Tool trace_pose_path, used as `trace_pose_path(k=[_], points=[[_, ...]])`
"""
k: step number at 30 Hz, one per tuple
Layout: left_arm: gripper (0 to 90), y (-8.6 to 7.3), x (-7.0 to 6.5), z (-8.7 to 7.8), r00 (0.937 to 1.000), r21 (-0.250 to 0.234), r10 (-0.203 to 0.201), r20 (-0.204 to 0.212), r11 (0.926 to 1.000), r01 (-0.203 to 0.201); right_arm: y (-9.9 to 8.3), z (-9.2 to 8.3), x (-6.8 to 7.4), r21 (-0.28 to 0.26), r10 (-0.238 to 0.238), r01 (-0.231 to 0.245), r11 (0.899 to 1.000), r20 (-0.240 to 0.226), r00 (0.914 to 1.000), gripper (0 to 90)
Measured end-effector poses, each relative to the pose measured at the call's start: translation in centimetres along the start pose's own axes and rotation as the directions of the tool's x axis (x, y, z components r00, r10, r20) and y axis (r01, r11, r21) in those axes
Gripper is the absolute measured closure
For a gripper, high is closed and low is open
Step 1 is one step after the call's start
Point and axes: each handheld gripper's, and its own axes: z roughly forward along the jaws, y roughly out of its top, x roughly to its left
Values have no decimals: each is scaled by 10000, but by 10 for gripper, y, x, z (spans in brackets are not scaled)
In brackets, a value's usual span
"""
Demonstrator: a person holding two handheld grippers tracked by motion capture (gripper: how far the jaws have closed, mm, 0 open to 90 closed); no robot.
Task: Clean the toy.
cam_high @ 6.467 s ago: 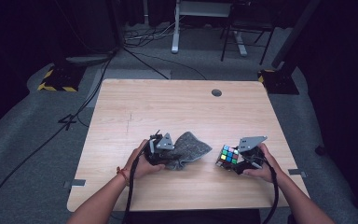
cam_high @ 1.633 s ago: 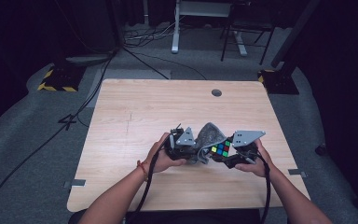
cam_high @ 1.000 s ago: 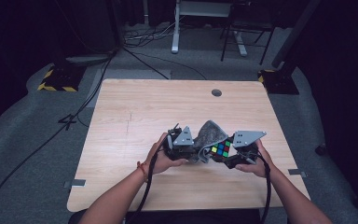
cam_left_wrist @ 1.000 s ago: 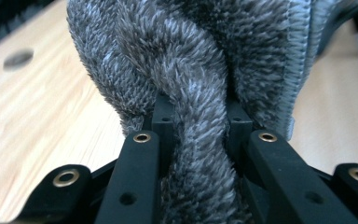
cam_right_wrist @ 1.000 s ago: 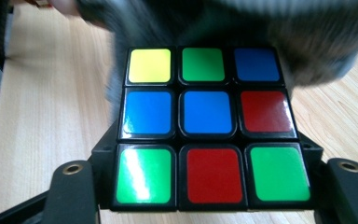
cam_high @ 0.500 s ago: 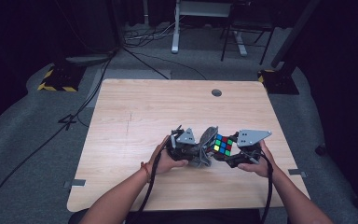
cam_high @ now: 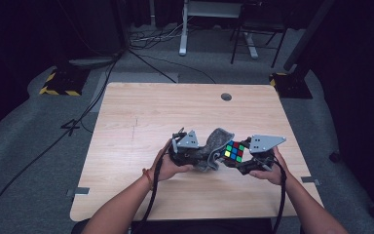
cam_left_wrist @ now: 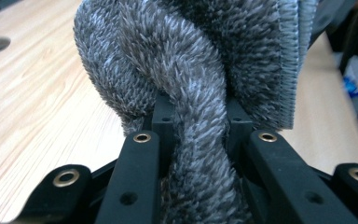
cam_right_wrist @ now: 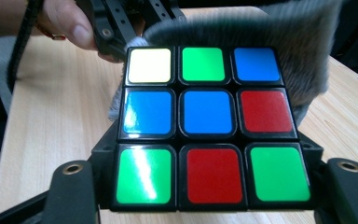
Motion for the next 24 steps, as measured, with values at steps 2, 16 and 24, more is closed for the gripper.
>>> trace_pose_path(k=[2, 16, 24], points=[[735, -2, 1, 2, 9999, 127, -85, -85, 9999, 86, 0, 0, 0, -42, 34, -34, 10000, -32, 10000, 338], [735, -1, -8, 12, 9976, -60, 22, 696, 10000, -17, 0, -3, -3, -413, 239, -242, 9989, -67, 9997, 338], [735, 3, -9, 1, 9954, -1073, 158, 950, 9942, -55, 1, -11, -6, -1263, 595, -635, 9900, -348, 9976, 338]])
